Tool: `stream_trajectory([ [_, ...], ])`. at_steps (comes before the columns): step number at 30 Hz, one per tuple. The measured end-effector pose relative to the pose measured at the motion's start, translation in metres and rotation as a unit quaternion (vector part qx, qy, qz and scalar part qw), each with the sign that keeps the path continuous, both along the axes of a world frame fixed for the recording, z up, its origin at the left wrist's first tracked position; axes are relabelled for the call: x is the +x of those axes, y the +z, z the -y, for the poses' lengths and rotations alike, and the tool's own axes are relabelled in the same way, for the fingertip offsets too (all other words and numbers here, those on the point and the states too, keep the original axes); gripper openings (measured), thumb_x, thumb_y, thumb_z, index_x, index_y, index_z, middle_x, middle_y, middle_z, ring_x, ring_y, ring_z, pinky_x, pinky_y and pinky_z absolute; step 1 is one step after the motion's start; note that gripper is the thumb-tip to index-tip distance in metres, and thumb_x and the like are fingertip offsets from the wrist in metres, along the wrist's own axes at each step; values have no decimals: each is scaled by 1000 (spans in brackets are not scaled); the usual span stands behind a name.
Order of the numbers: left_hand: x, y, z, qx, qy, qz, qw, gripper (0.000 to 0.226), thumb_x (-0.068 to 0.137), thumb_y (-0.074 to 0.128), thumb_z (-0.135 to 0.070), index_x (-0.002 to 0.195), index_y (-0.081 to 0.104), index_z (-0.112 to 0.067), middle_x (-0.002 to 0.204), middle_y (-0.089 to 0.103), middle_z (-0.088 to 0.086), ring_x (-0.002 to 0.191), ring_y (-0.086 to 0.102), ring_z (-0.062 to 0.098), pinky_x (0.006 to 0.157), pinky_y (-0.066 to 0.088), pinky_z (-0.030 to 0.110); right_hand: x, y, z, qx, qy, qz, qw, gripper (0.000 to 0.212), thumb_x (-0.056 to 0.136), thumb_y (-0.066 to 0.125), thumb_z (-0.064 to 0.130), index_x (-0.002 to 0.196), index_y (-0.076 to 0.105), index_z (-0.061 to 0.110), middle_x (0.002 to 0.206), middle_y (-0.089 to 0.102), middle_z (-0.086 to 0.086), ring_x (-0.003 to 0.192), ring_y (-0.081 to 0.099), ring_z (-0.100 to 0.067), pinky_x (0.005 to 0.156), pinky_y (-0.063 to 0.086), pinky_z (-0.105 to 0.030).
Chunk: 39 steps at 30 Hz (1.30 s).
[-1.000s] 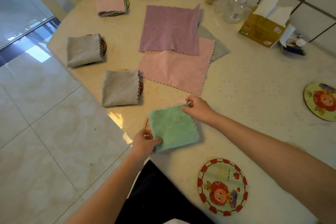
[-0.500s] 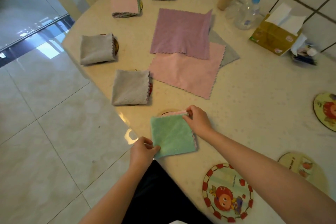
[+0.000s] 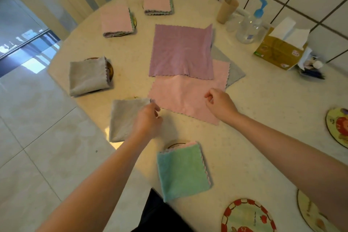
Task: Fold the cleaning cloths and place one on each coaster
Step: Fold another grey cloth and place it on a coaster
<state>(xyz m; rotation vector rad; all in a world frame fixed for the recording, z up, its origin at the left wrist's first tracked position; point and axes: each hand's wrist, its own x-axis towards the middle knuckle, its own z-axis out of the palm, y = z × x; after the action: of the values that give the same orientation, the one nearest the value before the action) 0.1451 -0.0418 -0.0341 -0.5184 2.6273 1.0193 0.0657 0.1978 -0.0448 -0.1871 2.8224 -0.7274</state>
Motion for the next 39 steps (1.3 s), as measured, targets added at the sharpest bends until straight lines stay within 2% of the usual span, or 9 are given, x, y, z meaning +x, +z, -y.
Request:
stream_trajectory([
  [7,-111,-26,15,-131,-136,-52,981,37,85,48,-6,120,56,-13,125,53,8,118,44,29,90,44,41,-74,-16,3,85,28,-3,996,34,90,46,8,123,50,3,125,51,-16,110,51,-33,91,44,-41],
  [11,-143,-46,24,-163,-250,-88,950,45,86,49,-11,130,48,-17,136,48,2,127,38,25,94,43,38,-93,-29,6,185,88,-24,978,32,87,44,-2,119,49,3,119,50,-16,106,49,-34,76,47,-39],
  [14,-156,-57,32,-195,-295,-104,929,47,88,49,-15,134,42,-22,135,48,0,124,42,26,91,46,39,-101,-32,13,262,108,-51,958,21,85,51,1,106,50,5,108,50,-15,98,49,-32,58,40,-36],
  [18,-170,-63,36,-236,-294,-160,912,33,90,46,-25,123,51,-19,114,58,2,98,54,29,73,51,42,-116,-30,18,307,113,-67,943,17,84,54,4,99,50,7,102,52,-14,93,50,-31,53,36,-36],
  [22,-182,-60,34,-247,-267,-165,917,35,88,48,-35,115,56,-16,108,58,5,96,55,30,62,53,41,-134,-8,23,214,30,-115,969,12,93,44,11,103,50,6,107,56,-16,96,53,-34,59,33,-37],
  [26,-194,-54,40,-255,-224,-111,934,23,94,47,-21,114,54,-13,120,48,7,108,44,32,62,46,42,-143,19,24,-55,-120,-131,983,10,92,43,11,97,47,3,89,58,-20,77,56,-37,63,45,-46],
  [28,-199,-45,42,-218,-207,-124,946,23,95,47,-18,113,59,-12,120,51,7,108,47,33,67,47,43,-142,35,17,-122,-154,-143,970,11,93,44,11,99,48,2,86,59,-15,74,56,-30,64,42,-37],
  [33,-217,4,17,83,-36,-177,980,38,86,40,3,114,64,-5,116,61,13,105,58,32,88,52,45,-142,76,-8,-179,-175,-200,947,9,95,47,14,100,51,9,90,57,1,77,52,-11,60,37,-9],
  [39,-202,79,-41,175,-55,-239,954,40,77,49,-4,111,69,-10,113,68,9,109,61,23,94,50,42,-87,135,-74,-163,-183,-305,920,14,87,50,10,99,57,5,106,62,1,99,56,-7,82,43,-14],
])
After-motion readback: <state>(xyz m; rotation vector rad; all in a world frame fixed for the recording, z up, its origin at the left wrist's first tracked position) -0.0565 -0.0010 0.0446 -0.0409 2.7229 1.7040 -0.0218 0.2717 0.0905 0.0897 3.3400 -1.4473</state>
